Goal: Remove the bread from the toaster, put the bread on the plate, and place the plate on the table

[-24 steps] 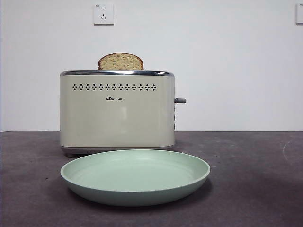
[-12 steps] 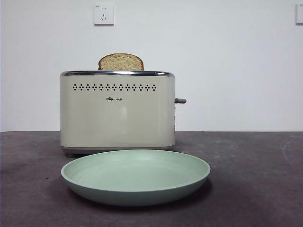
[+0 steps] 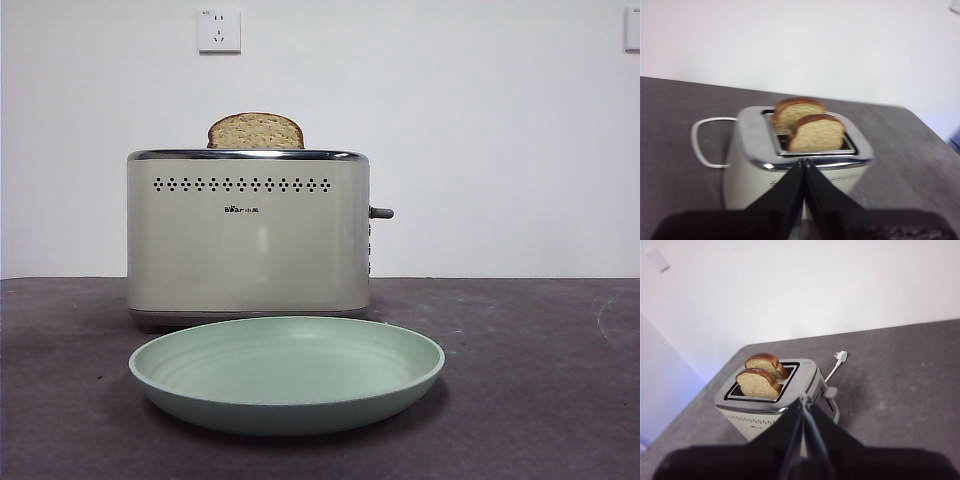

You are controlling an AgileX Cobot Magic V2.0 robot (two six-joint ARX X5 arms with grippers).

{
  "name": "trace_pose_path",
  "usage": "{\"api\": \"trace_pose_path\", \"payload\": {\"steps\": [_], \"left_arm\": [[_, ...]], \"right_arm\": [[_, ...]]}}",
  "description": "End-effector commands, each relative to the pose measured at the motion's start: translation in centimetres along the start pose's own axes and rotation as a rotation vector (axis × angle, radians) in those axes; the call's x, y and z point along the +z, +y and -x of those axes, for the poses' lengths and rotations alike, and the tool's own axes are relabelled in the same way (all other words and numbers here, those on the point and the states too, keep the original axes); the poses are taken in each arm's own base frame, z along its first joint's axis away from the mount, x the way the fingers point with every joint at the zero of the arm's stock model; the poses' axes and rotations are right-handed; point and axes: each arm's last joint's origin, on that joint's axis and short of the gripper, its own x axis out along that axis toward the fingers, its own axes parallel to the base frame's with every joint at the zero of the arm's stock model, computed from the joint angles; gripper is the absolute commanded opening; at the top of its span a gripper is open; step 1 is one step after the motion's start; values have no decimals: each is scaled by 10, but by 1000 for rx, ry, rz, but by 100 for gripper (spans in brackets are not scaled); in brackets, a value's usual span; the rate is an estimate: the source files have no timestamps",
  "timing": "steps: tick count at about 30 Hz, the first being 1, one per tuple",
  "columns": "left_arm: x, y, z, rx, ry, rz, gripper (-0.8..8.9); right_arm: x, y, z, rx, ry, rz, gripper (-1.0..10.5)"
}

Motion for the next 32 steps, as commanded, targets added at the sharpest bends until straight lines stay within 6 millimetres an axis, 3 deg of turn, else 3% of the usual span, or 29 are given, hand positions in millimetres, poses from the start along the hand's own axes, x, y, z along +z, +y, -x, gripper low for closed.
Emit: {"api": "trace_pose_path", "payload": {"steps": [1, 3, 6, 7, 15, 25, 32], "left_arm": [[22, -3, -9, -42, 65, -68, 17], [32, -5, -14, -60, 105, -83, 133], [45, -6, -22, -70, 155, -97, 419], [48, -6, -23, -76, 165, -99, 447], [68, -4, -53, -216, 208, -178, 439], [89, 3, -144, -358, 327, -279, 439], [79, -12, -202, -257, 446, -583, 437]], "right_arm": [[17, 1, -6, -1, 34, 34, 222], [24, 0, -9, -4, 53, 21, 306], [29, -1, -13, -9, 79, 6, 353], [30, -1, -13, -10, 82, 6, 353], [30, -1, -12, -6, 83, 6, 350], [30, 0, -13, 21, 88, 5, 347], [28, 3, -17, 44, 104, 7, 347]]}}
